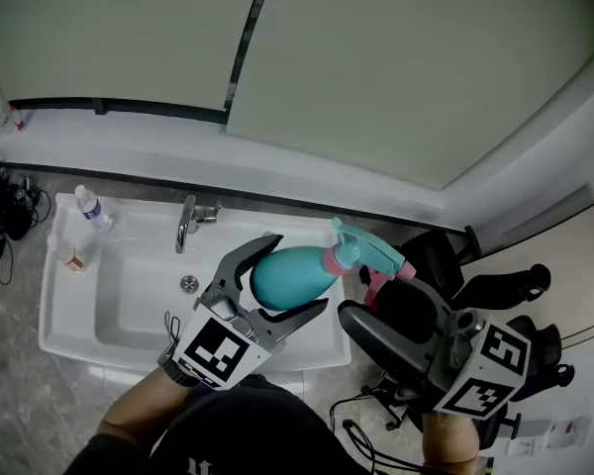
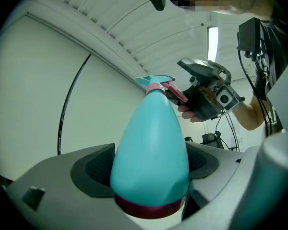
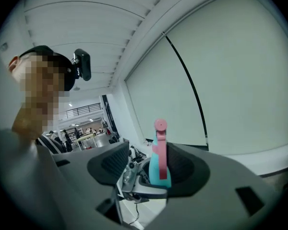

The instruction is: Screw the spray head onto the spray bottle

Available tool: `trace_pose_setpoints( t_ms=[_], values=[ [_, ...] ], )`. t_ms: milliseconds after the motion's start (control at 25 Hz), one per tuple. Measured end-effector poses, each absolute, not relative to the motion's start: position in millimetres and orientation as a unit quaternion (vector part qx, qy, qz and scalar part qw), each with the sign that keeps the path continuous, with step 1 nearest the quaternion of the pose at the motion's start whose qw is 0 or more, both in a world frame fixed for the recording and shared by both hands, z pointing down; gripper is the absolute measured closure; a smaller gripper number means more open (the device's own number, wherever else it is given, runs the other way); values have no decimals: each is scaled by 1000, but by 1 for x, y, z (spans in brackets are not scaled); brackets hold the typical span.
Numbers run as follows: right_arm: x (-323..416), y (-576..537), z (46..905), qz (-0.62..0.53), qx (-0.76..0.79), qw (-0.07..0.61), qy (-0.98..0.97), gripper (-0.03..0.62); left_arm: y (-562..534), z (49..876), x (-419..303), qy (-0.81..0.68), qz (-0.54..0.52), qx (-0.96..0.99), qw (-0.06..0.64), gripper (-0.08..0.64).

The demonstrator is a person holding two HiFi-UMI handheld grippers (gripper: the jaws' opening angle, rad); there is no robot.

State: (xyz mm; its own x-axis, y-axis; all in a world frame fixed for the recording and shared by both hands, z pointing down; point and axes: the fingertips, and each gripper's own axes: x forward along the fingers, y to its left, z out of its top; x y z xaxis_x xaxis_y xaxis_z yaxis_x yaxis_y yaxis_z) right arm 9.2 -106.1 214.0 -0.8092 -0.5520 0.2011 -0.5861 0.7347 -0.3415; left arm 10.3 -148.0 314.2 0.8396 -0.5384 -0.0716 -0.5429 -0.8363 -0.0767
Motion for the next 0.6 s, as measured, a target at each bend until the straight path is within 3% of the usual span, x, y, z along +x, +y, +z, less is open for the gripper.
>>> trace_pose_setpoints(
  t_ms=[240, 480, 600],
  values=[
    [16, -78, 192, 154, 254, 37, -954, 373, -136, 303, 8, 230, 61, -971, 31, 141],
    [70, -48, 132, 11, 131, -51, -990, 373, -105, 287, 14, 121, 88, -989, 22, 141],
    [86, -54, 135, -14, 22, -61, -998, 373, -82, 279, 22, 48, 93, -994, 18, 141]
  ],
)
